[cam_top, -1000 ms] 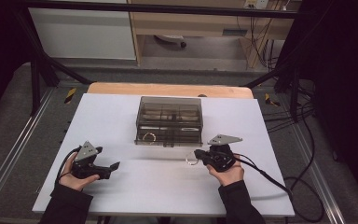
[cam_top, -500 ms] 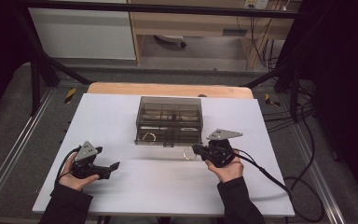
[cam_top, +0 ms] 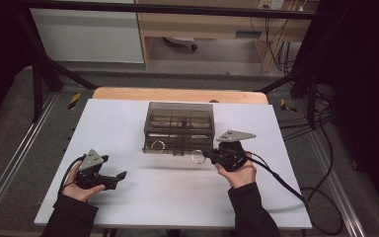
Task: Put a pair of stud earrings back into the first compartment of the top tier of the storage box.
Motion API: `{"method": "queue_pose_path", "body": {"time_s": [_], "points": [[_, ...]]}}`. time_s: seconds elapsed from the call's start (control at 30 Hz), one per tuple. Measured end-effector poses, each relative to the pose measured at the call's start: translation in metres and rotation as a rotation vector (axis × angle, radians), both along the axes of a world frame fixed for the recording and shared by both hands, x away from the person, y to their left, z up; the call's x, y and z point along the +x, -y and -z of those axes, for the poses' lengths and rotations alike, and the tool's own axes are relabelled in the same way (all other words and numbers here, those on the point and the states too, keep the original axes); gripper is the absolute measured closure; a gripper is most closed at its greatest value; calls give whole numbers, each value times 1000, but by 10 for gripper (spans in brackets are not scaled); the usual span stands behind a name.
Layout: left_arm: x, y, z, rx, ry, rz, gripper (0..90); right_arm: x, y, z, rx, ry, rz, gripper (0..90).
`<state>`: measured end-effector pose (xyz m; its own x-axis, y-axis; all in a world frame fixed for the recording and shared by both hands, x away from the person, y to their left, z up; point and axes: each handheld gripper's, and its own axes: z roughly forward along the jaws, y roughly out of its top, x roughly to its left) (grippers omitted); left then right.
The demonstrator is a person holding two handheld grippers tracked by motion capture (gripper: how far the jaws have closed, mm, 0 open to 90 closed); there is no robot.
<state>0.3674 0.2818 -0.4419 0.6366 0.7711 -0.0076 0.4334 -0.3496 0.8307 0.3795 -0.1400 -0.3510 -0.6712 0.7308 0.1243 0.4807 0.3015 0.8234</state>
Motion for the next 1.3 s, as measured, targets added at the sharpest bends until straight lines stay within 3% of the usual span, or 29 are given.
{"method": "queue_pose_path", "body": {"time_s": [0.87, 1.3], "points": [[0, 0, 0, 0, -1, 1, 54, 16, -30, -14, 11, 25, -14, 872], [0, 0, 0, -5, 0, 1, 54, 27, -51, -14, 13, 25, -11, 872]]}}
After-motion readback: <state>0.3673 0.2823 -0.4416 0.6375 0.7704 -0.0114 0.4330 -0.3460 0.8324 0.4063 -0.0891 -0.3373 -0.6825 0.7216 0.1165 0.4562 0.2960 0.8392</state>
